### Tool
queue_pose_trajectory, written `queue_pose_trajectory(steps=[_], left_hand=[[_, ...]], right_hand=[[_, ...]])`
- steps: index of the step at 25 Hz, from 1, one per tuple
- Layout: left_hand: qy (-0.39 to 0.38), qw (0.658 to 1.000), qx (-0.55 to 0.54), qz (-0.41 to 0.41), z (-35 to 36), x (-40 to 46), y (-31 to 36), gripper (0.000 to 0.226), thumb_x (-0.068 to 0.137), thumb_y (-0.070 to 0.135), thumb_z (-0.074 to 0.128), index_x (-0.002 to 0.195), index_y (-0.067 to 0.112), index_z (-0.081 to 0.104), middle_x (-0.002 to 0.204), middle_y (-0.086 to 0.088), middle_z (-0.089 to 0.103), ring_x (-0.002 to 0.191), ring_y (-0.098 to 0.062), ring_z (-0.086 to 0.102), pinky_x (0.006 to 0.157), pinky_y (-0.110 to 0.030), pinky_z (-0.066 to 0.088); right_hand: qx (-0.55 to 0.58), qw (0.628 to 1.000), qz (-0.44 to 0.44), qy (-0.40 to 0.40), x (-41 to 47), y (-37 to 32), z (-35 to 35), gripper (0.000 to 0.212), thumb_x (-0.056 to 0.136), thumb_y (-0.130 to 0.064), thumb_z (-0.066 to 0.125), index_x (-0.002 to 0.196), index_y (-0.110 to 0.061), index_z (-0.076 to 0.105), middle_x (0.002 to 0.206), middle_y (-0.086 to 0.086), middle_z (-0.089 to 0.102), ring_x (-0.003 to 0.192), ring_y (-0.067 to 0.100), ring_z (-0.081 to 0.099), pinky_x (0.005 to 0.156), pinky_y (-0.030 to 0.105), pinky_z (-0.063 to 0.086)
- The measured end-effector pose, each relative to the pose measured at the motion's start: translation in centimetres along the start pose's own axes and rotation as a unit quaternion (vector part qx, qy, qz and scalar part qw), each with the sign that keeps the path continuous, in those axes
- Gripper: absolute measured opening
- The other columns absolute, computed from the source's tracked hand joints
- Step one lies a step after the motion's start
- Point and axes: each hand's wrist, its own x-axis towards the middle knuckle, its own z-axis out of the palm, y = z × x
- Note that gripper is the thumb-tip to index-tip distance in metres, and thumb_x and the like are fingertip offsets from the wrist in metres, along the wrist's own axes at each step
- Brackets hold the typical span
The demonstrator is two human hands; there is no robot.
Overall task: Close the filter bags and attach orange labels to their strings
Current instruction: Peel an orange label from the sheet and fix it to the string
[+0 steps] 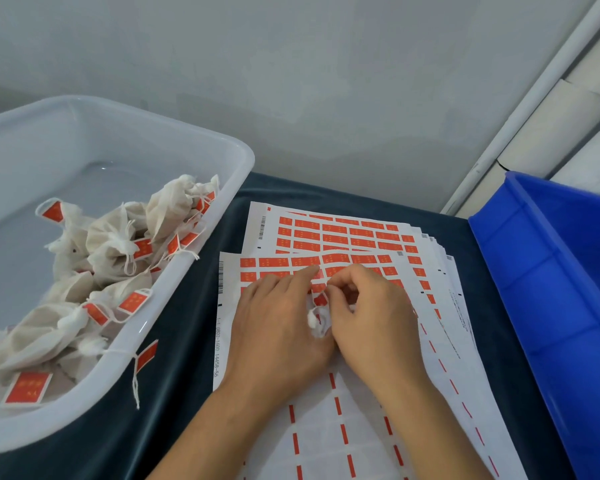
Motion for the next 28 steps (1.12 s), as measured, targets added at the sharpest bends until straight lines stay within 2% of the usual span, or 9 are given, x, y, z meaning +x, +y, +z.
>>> queue_pose_trajectory(steps=[4, 6, 8, 11, 13, 16, 19, 23, 28], left_hand=[[-0.038, 0.999, -0.01, -0.023, -0.4, 0.0, 0.1, 0.091, 0.073, 0.088, 0.055, 0.152, 0.052, 0.029, 0.145, 0.026, 0.055, 0.136, -0.007, 0.049, 0.113, -0.041, 0.043], [-0.042, 0.998, -0.035, -0.022, -0.8, 0.0, 0.2, 0.089, 0.074, 0.093, 0.045, 0.151, 0.052, 0.031, 0.147, 0.028, 0.052, 0.137, -0.004, 0.048, 0.112, -0.042, 0.043], [-0.014, 0.998, -0.062, -0.015, -1.6, -0.1, 0.5, 0.077, 0.078, 0.09, 0.041, 0.144, 0.05, 0.042, 0.141, 0.029, 0.056, 0.124, 0.0, 0.054, 0.103, -0.035, 0.046], [0.059, 0.998, -0.035, -0.012, -3.4, -0.1, 1.3, 0.042, 0.08, 0.079, 0.042, 0.102, 0.045, 0.055, 0.101, 0.035, 0.056, 0.088, 0.006, 0.053, 0.081, -0.019, 0.042], [0.056, 0.998, 0.01, -0.021, -4.6, 0.0, 1.4, 0.042, 0.08, 0.079, 0.043, 0.075, 0.038, 0.049, 0.076, 0.033, 0.048, 0.07, 0.004, 0.052, 0.067, -0.015, 0.04], [-0.017, 0.998, 0.035, -0.043, -5.5, 0.2, 0.9, 0.051, 0.078, 0.085, 0.053, 0.069, 0.035, 0.055, 0.068, 0.024, 0.055, 0.064, -0.002, 0.057, 0.056, -0.014, 0.039], [-0.074, 0.997, 0.017, -0.013, -5.4, 0.3, 1.0, 0.034, 0.081, 0.075, 0.065, 0.082, 0.041, 0.065, 0.085, 0.03, 0.058, 0.082, 0.005, 0.057, 0.065, -0.009, 0.041], [-0.077, 0.996, -0.052, 0.0, -5.4, 0.0, 1.3, 0.015, 0.088, 0.056, 0.071, 0.079, 0.045, 0.067, 0.085, 0.031, 0.063, 0.099, 0.015, 0.053, 0.066, -0.007, 0.041], [-0.093, 0.987, -0.128, -0.002, -5.1, 0.0, 1.6, 0.006, 0.092, 0.049, 0.072, 0.091, 0.045, 0.077, 0.086, 0.033, 0.068, 0.096, 0.013, 0.059, 0.067, -0.005, 0.044]], right_hand=[[0.158, 0.985, 0.031, 0.061, 0.7, 0.2, -1.9, 0.005, 0.097, -0.036, 0.07, 0.094, -0.036, 0.067, 0.091, -0.027, 0.067, 0.087, -0.004, 0.066, 0.065, 0.004, 0.046], [0.268, 0.959, 0.07, 0.058, 0.8, 1.2, -2.9, 0.004, 0.095, -0.04, 0.072, 0.098, -0.04, 0.069, 0.098, -0.027, 0.071, 0.096, -0.009, 0.067, 0.07, 0.009, 0.052], [0.374, 0.92, 0.113, 0.013, 0.2, 2.2, -3.3, 0.011, 0.093, -0.043, 0.072, 0.104, -0.044, 0.07, 0.108, -0.025, 0.073, 0.099, -0.001, 0.071, 0.075, 0.021, 0.059], [0.503, 0.847, 0.165, -0.047, -1.5, 3.2, -2.4, 0.021, 0.087, -0.038, 0.073, 0.108, -0.041, 0.072, 0.114, -0.01, 0.076, 0.101, 0.015, 0.076, 0.08, 0.034, 0.062], [0.55, 0.814, 0.179, -0.049, -2.3, 3.5, -1.7, 0.032, 0.083, -0.034, 0.074, 0.114, -0.04, 0.072, 0.117, -0.002, 0.076, 0.104, 0.022, 0.076, 0.082, 0.037, 0.063], [0.57, 0.805, 0.156, -0.055, -2.2, 3.7, -1.2, 0.043, 0.083, -0.032, 0.074, 0.124, -0.043, 0.067, 0.12, 0.001, 0.075, 0.106, 0.027, 0.075, 0.083, 0.04, 0.063], [0.573, 0.805, 0.134, -0.072, -2.2, 3.9, -1.1, 0.049, 0.084, -0.034, 0.075, 0.129, -0.051, 0.062, 0.122, -0.001, 0.074, 0.106, 0.029, 0.075, 0.084, 0.043, 0.063], [0.546, 0.828, 0.087, -0.094, -2.6, 3.9, -0.9, 0.058, 0.089, -0.035, 0.079, 0.138, -0.053, 0.051, 0.126, -0.002, 0.072, 0.108, 0.029, 0.074, 0.088, 0.044, 0.063], [0.543, 0.83, 0.061, -0.111, -2.8, 3.7, -1.0, 0.069, 0.084, -0.035, 0.082, 0.142, -0.053, 0.048, 0.131, -0.005, 0.07, 0.117, 0.025, 0.071, 0.092, 0.042, 0.061]])
